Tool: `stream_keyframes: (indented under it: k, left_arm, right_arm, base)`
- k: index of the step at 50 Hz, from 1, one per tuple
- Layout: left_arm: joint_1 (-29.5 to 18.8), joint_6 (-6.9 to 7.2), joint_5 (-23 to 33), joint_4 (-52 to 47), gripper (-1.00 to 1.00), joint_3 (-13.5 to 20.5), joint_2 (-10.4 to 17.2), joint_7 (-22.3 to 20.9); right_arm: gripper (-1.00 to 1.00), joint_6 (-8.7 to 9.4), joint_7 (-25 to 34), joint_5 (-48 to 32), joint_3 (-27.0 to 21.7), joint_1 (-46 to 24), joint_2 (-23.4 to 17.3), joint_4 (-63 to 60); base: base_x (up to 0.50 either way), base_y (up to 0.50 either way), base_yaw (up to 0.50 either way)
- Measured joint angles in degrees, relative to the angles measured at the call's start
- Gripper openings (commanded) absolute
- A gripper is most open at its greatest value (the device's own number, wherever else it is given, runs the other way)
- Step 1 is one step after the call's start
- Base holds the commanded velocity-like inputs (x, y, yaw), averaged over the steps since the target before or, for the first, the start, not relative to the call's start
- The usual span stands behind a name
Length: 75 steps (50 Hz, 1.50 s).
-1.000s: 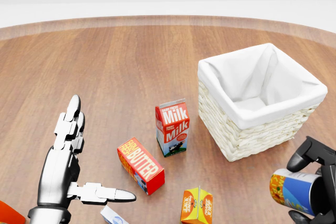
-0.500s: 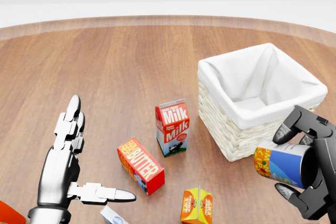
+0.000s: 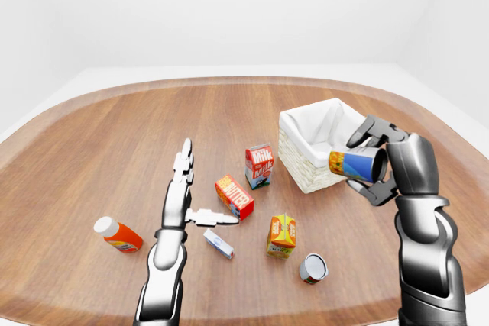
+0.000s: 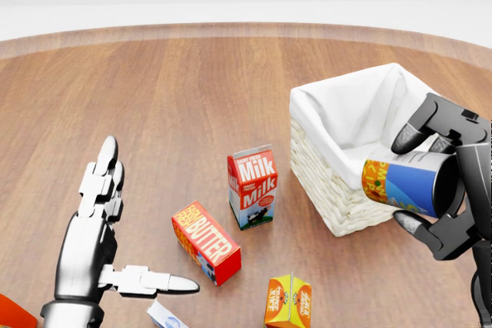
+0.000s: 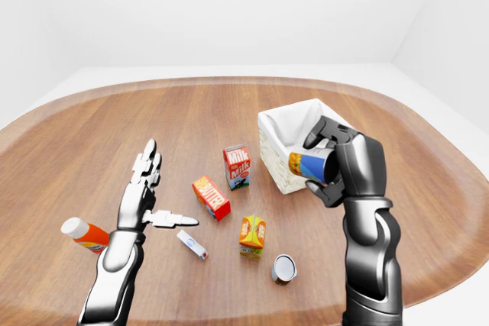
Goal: Pick up the alphabet soup and the tomato sauce, and put them in the basket.
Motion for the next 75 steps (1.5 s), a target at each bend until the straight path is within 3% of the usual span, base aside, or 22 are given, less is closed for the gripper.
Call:
stream_keyframes:
  k: [22,41,75]
  left_arm:
    - [0.05,0.0,-0.07,0.16,1.0,-0.11,-0.01,-0.17]
    - [-0.01,0.0,-0.01,0.23,1.0,-0.24,-0.03,-0.22]
    - [-0.33,0.0,-0.07,0.32,1.0,-0.03,0.03,-0.11]
  right_arm:
    - [-1.0,-0.01,-4.66,-0.69,3.98,-13.04,-5.06,12.86]
    - [-1.0,0.0,-10.6,-3.91,7.49,-25.53,-8.72,32.19]
    - [-1.0,-0.01,-25.71,-15.53,14.74,-45.76,-10.01,70.81]
  base:
    - [0.0,0.0,0.0]
    - [0.0,0.0,0.0]
    - [0.0,0.0,0.0]
